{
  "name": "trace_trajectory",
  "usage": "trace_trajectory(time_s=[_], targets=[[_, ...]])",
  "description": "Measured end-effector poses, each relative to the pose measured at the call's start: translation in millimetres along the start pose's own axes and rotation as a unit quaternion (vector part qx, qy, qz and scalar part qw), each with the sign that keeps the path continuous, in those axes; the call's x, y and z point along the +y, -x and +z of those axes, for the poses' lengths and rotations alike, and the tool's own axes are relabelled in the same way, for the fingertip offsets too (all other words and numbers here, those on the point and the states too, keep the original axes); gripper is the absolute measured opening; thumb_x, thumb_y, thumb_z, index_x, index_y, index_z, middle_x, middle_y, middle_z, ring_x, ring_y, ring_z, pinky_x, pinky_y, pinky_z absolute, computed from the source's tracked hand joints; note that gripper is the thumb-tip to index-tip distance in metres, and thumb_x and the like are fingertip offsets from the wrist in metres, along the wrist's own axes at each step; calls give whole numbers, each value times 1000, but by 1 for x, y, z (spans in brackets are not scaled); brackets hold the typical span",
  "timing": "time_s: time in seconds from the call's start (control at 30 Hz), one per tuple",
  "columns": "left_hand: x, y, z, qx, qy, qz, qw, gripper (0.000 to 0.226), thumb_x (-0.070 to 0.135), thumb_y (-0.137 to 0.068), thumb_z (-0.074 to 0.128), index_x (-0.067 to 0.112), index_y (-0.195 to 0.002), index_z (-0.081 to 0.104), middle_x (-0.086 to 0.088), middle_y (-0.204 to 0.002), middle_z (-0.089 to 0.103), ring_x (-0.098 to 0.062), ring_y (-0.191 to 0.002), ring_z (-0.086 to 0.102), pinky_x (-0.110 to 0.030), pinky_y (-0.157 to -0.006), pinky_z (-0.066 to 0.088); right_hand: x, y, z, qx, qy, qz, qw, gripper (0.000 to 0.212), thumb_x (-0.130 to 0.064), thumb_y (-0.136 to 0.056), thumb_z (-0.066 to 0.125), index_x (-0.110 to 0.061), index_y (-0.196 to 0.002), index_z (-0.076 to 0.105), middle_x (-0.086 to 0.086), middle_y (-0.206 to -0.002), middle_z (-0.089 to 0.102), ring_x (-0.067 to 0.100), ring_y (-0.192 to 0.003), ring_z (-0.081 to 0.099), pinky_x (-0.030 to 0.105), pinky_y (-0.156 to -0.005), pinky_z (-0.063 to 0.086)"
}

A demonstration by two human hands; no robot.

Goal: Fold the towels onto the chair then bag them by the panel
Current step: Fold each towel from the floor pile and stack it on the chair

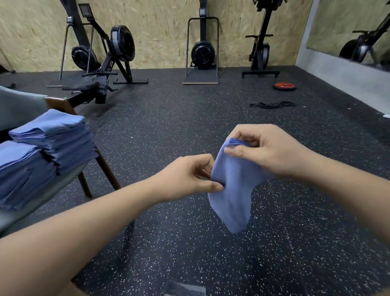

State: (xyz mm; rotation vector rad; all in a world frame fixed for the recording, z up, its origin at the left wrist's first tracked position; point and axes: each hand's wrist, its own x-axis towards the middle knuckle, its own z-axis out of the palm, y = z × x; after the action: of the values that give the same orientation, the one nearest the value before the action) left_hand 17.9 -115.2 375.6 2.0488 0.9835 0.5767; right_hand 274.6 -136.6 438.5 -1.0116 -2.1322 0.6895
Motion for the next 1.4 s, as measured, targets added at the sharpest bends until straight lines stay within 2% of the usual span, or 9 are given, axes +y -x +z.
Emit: trace_trajectory(time_s=[0.13,0.4,0.53,0.73,0.9,1.03,1.13,1.23,1.4], targets=[[-16,-4,-4,-9,-149,9,989,35,51,-87,81,32,-116,74,16,-114,73,-9,-110,69,-41,-101,54,-5,-2,-12,53,-21,-19,998,7,-21,-102,73,-15,-100,74,4,-91,74,5,-85,60,28,-78,47],[-40,-8,-4,-33,-201,-16,979,29,32,-88,84,37,-113,69,19,-101,75,-5,-96,70,-33,-89,56,-2,1,-34,124,-26,-7,992,15,-26,-105,70,-11,-103,71,28,-91,64,17,-80,51,37,-75,38],[-41,-7,-14,-39,-183,-3,982,27,31,-91,84,35,-115,73,19,-97,74,6,-86,64,-20,-76,48,10,4,-41,163,-26,12,986,14,-24,-106,69,-12,-100,70,8,-80,62,10,-77,49,31,-70,37],[-48,-8,-32,15,-183,-18,983,26,21,-85,89,29,-89,64,22,-76,64,1,-69,59,-19,-63,44,25,5,-48,216,-7,30,976,12,-26,-106,69,-15,-102,72,22,-92,70,11,-79,55,34,-73,44],[-51,-6,-33,-67,-240,-66,966,24,26,-82,86,39,-98,72,17,-88,75,-6,-81,69,-29,-78,56,34,2,-52,256,-28,40,965,9,-23,-105,70,-15,-101,72,-5,-80,67,3,-73,54,20,-67,44],[-60,-3,-38,-92,-303,-119,941,20,42,-79,82,36,-97,73,12,-82,75,-16,-84,74,-38,-80,60,41,1,-54,256,-24,46,965,10,-24,-105,70,-16,-100,72,-6,-78,66,4,-73,53,26,-69,44],[-55,-1,-45,-53,-327,-109,937,29,61,-95,69,34,-107,68,11,-86,72,-16,-83,69,-33,-74,52,46,2,-52,244,-32,56,968,12,-31,-104,71,-20,-100,71,16,-87,70,11,-78,53,37,-75,43],[-50,-2,-51,-9,-310,-130,942,40,77,-100,45,37,-101,53,7,-87,68,-19,-84,65,-38,-77,50,51,3,-51,247,-24,61,967,13,-36,-104,71,-23,-100,71,24,-93,69,17,-78,53,42,-77,43],[-48,-4,-60,80,-372,-96,920,34,64,-105,51,31,-93,47,4,-76,61,-29,-77,59,-39,-66,41,59,3,-52,264,2,74,962,14,-37,-105,68,-24,-99,69,21,-90,67,15,-78,51,40,-77,41]])
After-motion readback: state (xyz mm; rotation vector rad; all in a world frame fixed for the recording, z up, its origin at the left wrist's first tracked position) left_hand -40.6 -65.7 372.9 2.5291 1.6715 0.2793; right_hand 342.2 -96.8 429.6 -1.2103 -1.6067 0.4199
